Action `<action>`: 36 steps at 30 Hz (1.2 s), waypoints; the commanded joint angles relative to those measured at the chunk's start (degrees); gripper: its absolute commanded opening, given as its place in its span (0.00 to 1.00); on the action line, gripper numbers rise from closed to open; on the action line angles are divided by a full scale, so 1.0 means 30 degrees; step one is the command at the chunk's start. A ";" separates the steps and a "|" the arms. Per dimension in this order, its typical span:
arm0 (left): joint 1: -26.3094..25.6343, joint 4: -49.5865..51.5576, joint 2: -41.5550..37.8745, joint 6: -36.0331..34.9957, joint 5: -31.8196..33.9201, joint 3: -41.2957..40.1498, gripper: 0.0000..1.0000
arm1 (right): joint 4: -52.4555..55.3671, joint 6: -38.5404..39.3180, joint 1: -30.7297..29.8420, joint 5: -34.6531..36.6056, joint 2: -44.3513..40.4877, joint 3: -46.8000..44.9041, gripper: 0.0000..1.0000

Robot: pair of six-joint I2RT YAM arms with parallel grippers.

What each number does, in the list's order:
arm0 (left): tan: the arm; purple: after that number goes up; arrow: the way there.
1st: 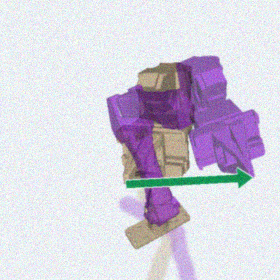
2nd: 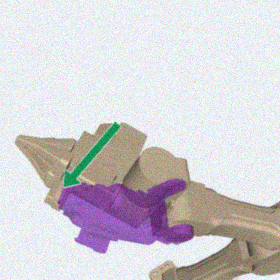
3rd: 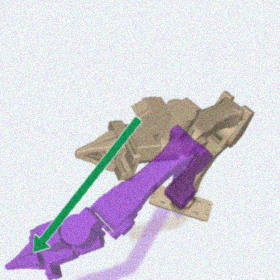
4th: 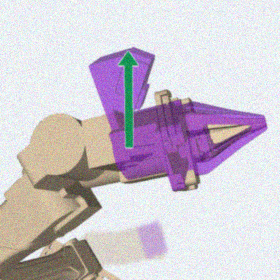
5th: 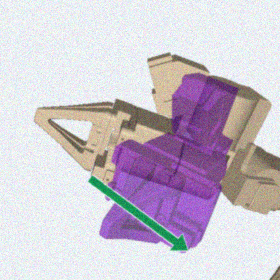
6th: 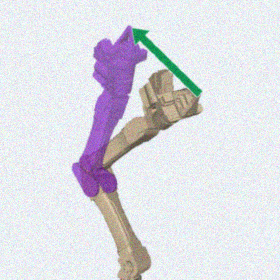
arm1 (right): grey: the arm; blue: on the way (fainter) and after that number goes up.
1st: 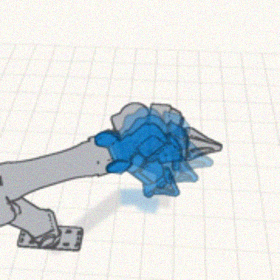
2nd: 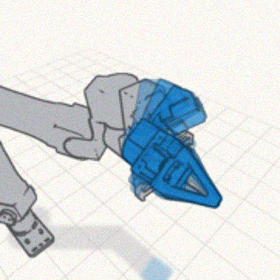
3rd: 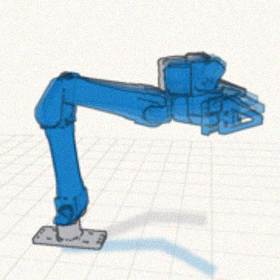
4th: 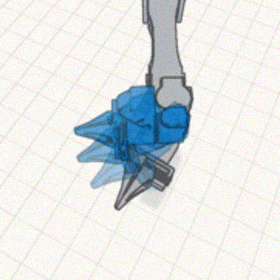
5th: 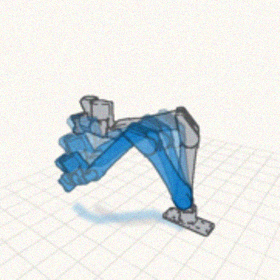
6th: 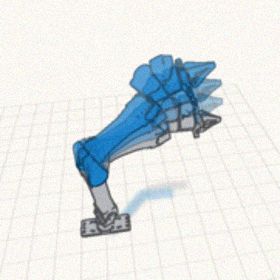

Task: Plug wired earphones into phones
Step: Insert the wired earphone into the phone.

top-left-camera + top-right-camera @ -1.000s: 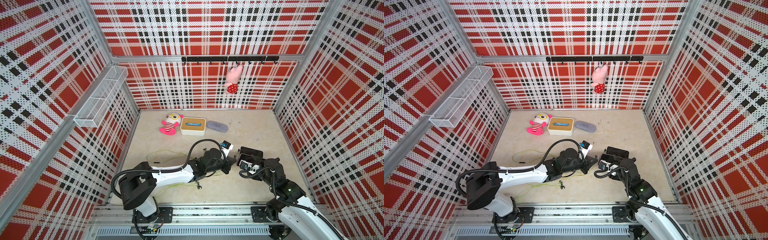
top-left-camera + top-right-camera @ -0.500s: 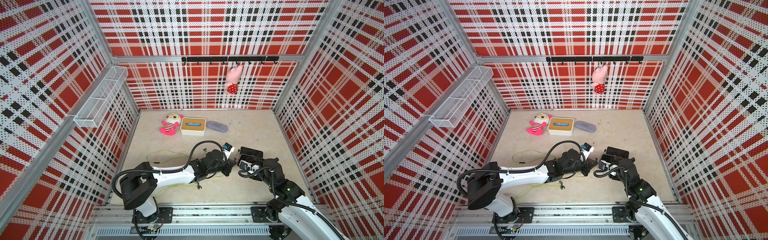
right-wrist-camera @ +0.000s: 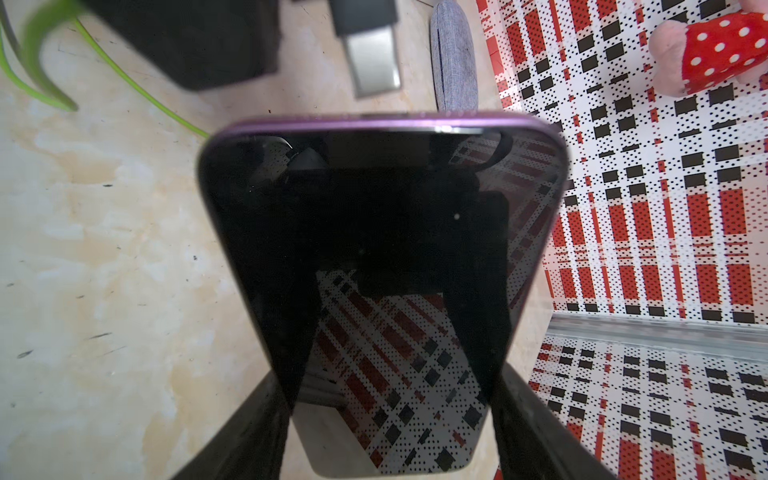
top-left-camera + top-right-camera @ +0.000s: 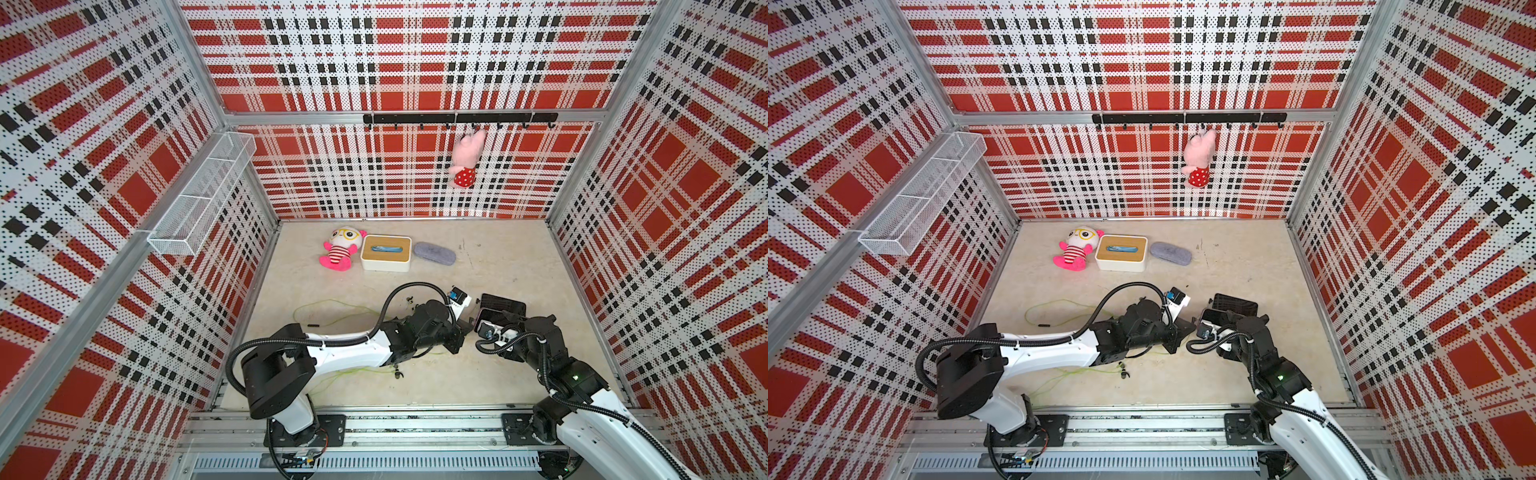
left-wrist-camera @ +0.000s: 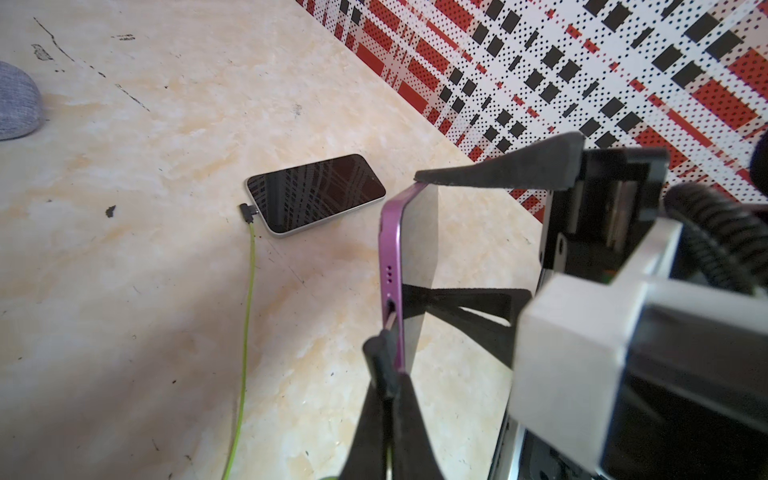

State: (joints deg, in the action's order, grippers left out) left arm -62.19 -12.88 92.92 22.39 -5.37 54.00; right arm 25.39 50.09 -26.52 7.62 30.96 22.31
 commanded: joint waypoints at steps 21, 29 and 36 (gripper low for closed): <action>-0.0115 0.0370 -0.0451 -0.1006 0.1026 0.0094 0.00 | -0.1131 0.0057 -0.0171 -0.0276 -0.0288 0.0184 0.41; -0.0256 0.0307 -0.0233 -0.1129 0.0837 0.0164 0.00 | -0.1285 -0.0010 -0.0163 -0.0343 -0.0205 0.0201 0.41; -0.0358 0.0559 0.0045 -0.1282 0.0729 0.0201 0.00 | -0.1162 0.0061 -0.0154 -0.0400 -0.0067 0.0272 0.41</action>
State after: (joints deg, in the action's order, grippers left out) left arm -62.74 -11.29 93.14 19.75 -2.96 54.98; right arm 25.36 50.04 -26.52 7.44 30.98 22.31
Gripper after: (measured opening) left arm 0.049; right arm 0.711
